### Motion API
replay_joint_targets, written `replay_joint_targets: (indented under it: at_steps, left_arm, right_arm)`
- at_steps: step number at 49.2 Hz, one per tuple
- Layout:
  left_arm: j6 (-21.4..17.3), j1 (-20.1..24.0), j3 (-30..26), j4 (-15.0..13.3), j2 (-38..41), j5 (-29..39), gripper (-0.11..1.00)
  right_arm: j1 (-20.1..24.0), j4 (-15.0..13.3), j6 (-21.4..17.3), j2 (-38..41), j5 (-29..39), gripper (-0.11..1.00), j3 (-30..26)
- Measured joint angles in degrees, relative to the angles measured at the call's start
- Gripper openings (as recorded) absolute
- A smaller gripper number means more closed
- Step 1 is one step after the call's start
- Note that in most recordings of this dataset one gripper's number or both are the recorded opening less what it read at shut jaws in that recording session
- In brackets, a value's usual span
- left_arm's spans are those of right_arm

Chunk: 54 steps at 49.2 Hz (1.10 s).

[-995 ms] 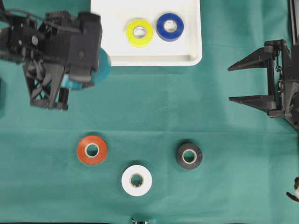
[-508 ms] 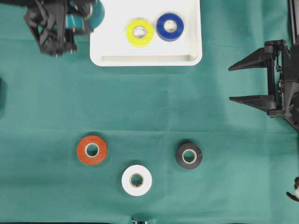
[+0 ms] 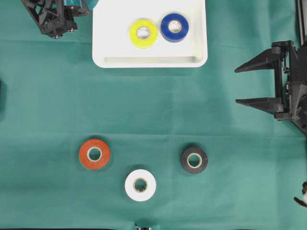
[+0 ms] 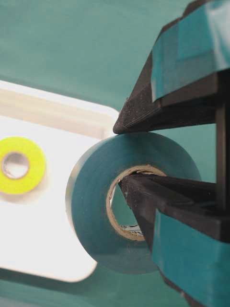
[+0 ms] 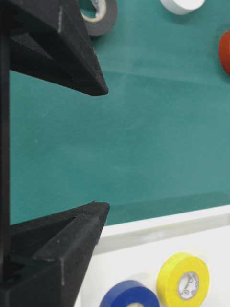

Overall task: Pick up the tape from a random location and place it into the white case.
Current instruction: 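Lift the teal roll with the left gripper toward the tray, then lower the teal roll into the tray left of the yellow roll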

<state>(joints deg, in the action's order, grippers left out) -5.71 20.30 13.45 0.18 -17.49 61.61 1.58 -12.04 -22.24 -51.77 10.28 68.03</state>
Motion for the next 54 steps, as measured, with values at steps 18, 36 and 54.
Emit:
replay_joint_targets:
  at_steps: [18,36,54]
  left_arm:
    - [0.0,0.0,-2.1,0.0,3.9,-0.4,0.23]
    - [-0.4,0.0,-10.9,0.0,12.5,-1.0,0.23]
    - [-0.6,0.0,-12.1,0.0,13.3,-0.6,0.23]
  right_arm:
    - [0.0,-0.2,0.0,0.0,0.1,0.87,0.0]
    - [0.0,-0.2,0.0,0.0,0.1,0.87,0.0]
    - [0.0,-0.2,0.0,0.0,0.6,0.87,0.0]
